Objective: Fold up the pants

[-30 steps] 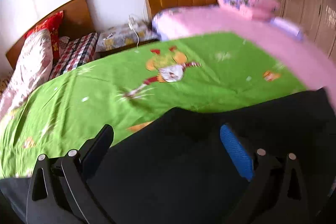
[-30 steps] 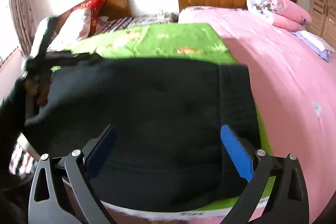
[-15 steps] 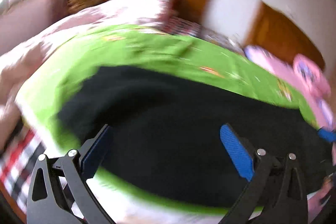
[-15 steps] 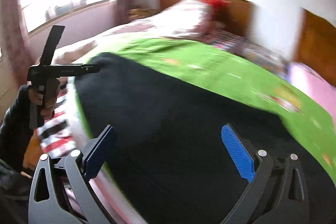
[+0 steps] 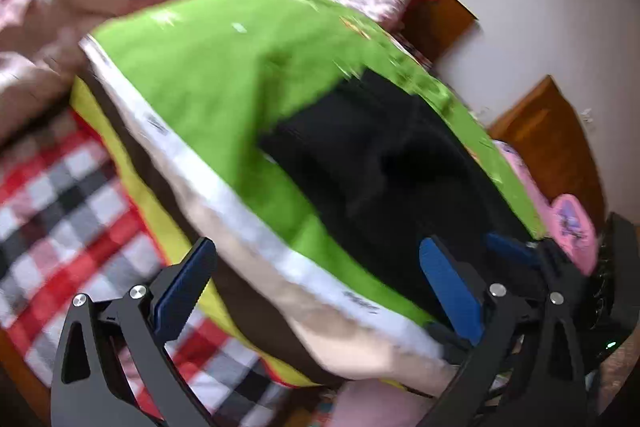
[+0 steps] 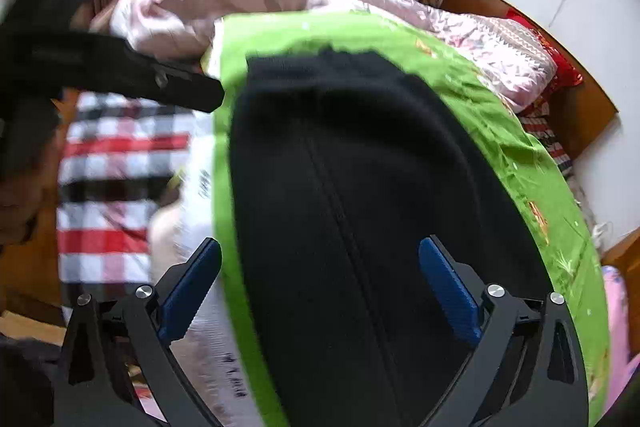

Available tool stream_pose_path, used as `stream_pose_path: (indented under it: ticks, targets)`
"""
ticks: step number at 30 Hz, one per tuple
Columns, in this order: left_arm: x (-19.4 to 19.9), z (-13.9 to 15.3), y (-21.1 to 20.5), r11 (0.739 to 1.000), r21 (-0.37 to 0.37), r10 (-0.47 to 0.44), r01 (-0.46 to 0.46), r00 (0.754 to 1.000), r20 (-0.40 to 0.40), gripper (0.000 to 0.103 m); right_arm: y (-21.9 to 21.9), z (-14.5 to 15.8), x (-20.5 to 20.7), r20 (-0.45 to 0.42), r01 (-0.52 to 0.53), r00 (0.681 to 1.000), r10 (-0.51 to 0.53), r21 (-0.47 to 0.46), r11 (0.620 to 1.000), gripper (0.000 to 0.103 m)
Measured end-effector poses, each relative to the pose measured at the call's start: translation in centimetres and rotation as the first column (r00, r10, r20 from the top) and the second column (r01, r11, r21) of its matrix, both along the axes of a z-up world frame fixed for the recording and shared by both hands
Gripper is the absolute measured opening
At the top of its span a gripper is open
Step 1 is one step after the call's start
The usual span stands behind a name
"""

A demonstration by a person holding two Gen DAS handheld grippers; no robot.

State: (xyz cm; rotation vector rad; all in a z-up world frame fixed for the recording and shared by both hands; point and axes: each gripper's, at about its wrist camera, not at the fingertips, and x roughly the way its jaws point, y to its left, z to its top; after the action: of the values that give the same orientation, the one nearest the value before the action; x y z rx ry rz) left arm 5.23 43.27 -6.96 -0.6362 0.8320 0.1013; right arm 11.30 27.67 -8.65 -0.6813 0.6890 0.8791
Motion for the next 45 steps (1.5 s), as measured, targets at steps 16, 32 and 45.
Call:
stream_pose_path:
  ticks: [16,32,45]
  targets:
    - [6.2,-2.9,1.9,0.937,-0.342,-0.043,0.078,0.993,0.109,0.091,-0.7,-0.5,1.5,-0.086,0.052,0.995,-0.046,0.075,0.996,0.094]
    - [7.8,-3.0,0.6,0.972,-0.230,-0.004,0.050,0.981,0.194,0.041,-5.5,4.5,2.0,-0.110,0.034,0.994,-0.009,0.224,0.974,0.094]
    - [6.3,10.7,-8.4,0.984,0.147,-0.143,0.099,0.933,0.330,0.028,-12.2,0.4,6.8,-0.275,0.077,0.960,-0.048,0.095,0.993,0.094]
